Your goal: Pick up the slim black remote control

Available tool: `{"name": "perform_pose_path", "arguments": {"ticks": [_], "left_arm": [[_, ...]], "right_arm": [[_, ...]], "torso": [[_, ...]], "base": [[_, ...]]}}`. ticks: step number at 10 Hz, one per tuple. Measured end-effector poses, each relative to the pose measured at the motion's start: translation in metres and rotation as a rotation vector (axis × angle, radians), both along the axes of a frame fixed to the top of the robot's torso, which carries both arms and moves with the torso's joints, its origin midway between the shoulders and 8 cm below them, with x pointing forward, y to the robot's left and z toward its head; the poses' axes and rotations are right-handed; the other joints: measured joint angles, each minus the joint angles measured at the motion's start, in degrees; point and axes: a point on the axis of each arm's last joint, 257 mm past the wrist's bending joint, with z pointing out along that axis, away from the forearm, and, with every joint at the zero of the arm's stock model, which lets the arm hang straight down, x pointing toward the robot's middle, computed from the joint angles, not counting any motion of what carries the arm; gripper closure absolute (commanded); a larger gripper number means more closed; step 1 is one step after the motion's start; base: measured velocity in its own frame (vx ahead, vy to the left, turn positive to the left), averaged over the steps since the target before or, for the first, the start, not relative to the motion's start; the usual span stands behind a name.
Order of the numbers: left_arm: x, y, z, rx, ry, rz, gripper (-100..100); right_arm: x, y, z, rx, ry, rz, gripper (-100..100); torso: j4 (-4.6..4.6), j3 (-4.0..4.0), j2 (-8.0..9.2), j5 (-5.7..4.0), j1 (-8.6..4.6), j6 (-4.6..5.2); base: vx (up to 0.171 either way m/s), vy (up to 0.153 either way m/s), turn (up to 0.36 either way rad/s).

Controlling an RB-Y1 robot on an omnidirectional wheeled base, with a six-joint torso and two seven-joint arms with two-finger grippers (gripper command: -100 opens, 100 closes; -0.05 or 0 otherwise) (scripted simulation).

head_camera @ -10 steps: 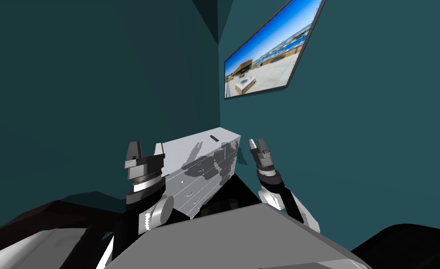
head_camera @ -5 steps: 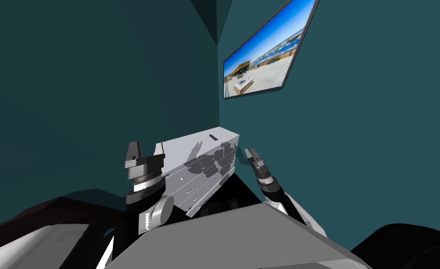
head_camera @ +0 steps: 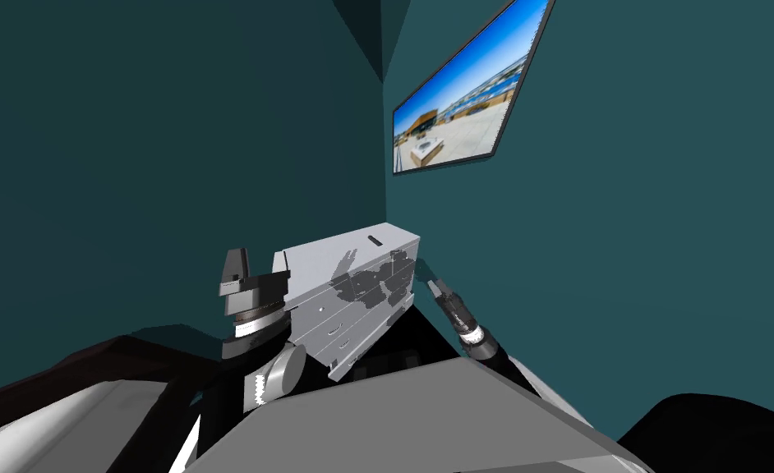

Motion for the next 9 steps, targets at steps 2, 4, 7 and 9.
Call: {"name": "perform_pose_path", "arguments": {"ticks": [2,4,7,9], "left_arm": [[0.000,0.000,0.000,0.000,0.000,0.000,0],[0.000,0.000,0.000,0.000,0.000,0.000,0],[0.000,0.000,0.000,0.000,0.000,0.000,0],[0.000,0.000,0.000,0.000,0.000,0.000,0]], "right_arm": [[-0.010,-0.005,-0.033,-0.009,0.089,0.036,-100],[-0.030,-0.007,-0.059,-0.016,0.186,0.073,-100],[-0.052,-0.016,-0.103,-0.030,0.323,0.127,-100],[-0.079,-0.026,-0.129,-0.035,0.434,0.155,-100]], "torso": [[0.02,0.07,0.12,0.04,0.14,0.03],[0.02,0.04,0.06,0.02,0.03,0.02],[0.01,0.00,-0.01,0.00,-0.03,0.02],[0.01,0.00,-0.01,0.01,-0.01,0.02]], "base": [[-0.056,0.014,0.043],[-0.035,-0.019,0.069],[-0.034,-0.023,0.085],[-0.024,-0.011,0.032]]}}
